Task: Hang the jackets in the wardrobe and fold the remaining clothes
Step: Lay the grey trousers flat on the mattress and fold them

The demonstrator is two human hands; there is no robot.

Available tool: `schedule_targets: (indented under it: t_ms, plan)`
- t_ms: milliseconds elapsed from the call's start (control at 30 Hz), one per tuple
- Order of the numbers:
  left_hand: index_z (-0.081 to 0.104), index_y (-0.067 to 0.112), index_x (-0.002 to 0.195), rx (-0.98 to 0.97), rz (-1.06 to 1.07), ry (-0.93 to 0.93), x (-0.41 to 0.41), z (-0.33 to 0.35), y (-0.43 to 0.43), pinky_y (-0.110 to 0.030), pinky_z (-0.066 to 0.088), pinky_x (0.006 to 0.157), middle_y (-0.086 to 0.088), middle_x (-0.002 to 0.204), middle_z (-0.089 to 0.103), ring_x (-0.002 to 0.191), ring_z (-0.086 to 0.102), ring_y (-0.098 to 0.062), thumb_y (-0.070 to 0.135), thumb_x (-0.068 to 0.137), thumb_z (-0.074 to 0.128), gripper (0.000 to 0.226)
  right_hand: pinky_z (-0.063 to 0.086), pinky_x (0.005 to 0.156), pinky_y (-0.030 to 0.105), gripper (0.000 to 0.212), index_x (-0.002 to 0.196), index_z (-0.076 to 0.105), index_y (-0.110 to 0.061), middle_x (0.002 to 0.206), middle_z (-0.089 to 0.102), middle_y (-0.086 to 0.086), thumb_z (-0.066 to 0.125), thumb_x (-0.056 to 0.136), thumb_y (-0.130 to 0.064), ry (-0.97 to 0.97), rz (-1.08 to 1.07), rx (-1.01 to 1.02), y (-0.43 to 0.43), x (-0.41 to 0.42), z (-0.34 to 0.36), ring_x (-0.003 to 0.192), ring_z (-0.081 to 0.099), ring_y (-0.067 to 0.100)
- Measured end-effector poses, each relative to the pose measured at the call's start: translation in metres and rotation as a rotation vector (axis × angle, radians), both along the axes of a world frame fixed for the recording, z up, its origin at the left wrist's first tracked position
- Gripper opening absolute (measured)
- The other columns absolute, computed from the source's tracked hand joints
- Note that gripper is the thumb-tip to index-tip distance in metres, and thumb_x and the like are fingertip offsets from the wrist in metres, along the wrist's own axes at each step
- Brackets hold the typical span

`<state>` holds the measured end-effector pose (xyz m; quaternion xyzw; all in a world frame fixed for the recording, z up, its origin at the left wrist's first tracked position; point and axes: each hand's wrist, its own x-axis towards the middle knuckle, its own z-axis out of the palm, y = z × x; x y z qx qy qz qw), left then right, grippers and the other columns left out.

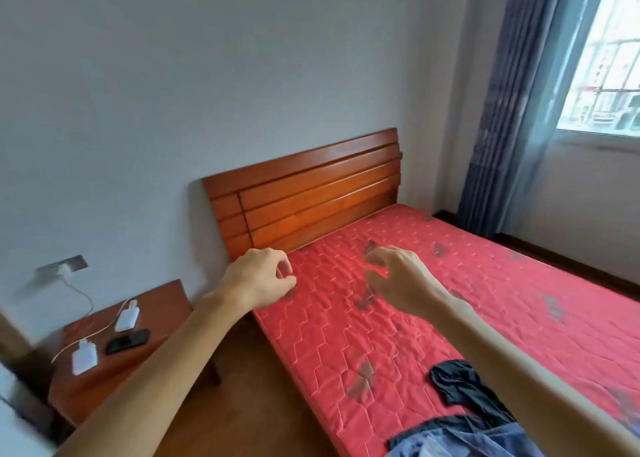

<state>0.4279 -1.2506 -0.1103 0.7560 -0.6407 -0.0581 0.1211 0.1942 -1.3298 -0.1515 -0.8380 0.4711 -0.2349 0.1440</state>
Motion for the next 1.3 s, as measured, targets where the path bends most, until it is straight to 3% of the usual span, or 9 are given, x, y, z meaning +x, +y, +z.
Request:
schedule_targets:
  t_ms: [367, 567, 733, 800, 900, 1000, 1133, 1300]
  plan:
    - [0.068, 0.028, 0.105, 0.151, -0.484, 0.060, -0.144, -0.046, -0.175, -0.032, 0.056, 0.082, 0.011, 0.091, 0.072, 0.081, 0.068, -0.008, 0.038, 0.093, 0.062, 0.017, 0.050, 0.095, 0.036, 0.027, 0.120, 0.069, -0.012, 0.117, 0.068, 0.007, 0.061, 0.096, -0.022, 0.019, -0.429, 0.108, -0.062, -0.149, -0.053, 0.108, 0.063, 0.024]
    - [0.068, 0.026, 0.108, 0.268, -0.738, 0.023, -0.243, -0.083, -0.217, -0.029, 0.053, 0.078, 0.009, 0.098, 0.072, 0.081, 0.066, -0.008, 0.038, 0.094, 0.060, 0.019, 0.048, 0.100, 0.034, 0.030, 0.122, 0.068, -0.009, 0.121, 0.068, 0.009, 0.062, 0.095, -0.020, -0.044, -0.636, 0.194, -0.050, -0.232, -0.082, 0.113, 0.063, 0.022]
    - [0.069, 0.025, 0.108, 0.363, -0.897, 0.010, -0.340, -0.116, -0.230, -0.033, 0.055, 0.083, 0.006, 0.101, 0.072, 0.087, 0.066, -0.011, 0.037, 0.095, 0.059, 0.021, 0.046, 0.094, 0.026, 0.030, 0.120, 0.070, -0.010, 0.118, 0.069, 0.006, 0.062, 0.094, -0.022, -0.090, -0.819, 0.268, -0.026, -0.313, -0.113, 0.110, 0.063, 0.019]
    - [0.069, 0.025, 0.108, 0.391, -0.944, 0.004, -0.378, -0.131, -0.230, -0.033, 0.056, 0.084, 0.006, 0.102, 0.072, 0.088, 0.067, -0.012, 0.038, 0.094, 0.058, 0.021, 0.043, 0.090, 0.023, 0.028, 0.118, 0.071, -0.010, 0.115, 0.070, 0.005, 0.062, 0.094, -0.022, -0.122, -0.884, 0.306, -0.017, -0.346, -0.127, 0.109, 0.063, 0.018]
    - [0.069, 0.025, 0.109, 0.432, -0.992, 0.011, -0.431, -0.155, -0.225, -0.034, 0.055, 0.086, 0.005, 0.107, 0.072, 0.094, 0.066, -0.015, 0.037, 0.093, 0.059, 0.022, 0.046, 0.095, 0.029, 0.027, 0.115, 0.071, -0.009, 0.114, 0.071, 0.007, 0.062, 0.093, -0.020, -0.180, -0.975, 0.373, -0.003, -0.389, -0.149, 0.109, 0.064, 0.021]
    - [0.069, 0.023, 0.110, 0.477, -1.025, 0.004, -0.476, -0.181, -0.219, -0.037, 0.054, 0.087, 0.002, 0.109, 0.071, 0.098, 0.066, -0.020, 0.031, 0.093, 0.057, 0.023, 0.044, 0.086, 0.026, 0.023, 0.109, 0.073, -0.009, 0.108, 0.071, 0.005, 0.062, 0.091, -0.019, -0.261, -1.067, 0.449, 0.010, -0.425, -0.176, 0.103, 0.064, 0.020]
    - [0.069, 0.022, 0.107, 0.543, -1.039, 0.033, -0.516, -0.218, -0.217, -0.038, 0.057, 0.077, 0.000, 0.096, 0.074, 0.084, 0.069, -0.020, 0.027, 0.091, 0.055, 0.022, 0.041, 0.081, 0.021, 0.019, 0.106, 0.072, -0.010, 0.102, 0.070, 0.001, 0.062, 0.091, -0.017, -0.346, -1.169, 0.548, 0.026, -0.458, -0.211, 0.098, 0.064, 0.017]
    - [0.067, 0.020, 0.112, 0.655, -1.023, 0.120, -0.557, -0.280, -0.222, -0.036, 0.055, 0.071, 0.005, 0.083, 0.071, 0.075, 0.067, -0.018, 0.027, 0.091, 0.056, 0.025, 0.047, 0.093, 0.030, 0.029, 0.119, 0.066, -0.011, 0.112, 0.071, 0.003, 0.060, 0.092, -0.019, -0.481, -1.339, 0.719, 0.042, -0.482, -0.272, 0.107, 0.064, 0.020]
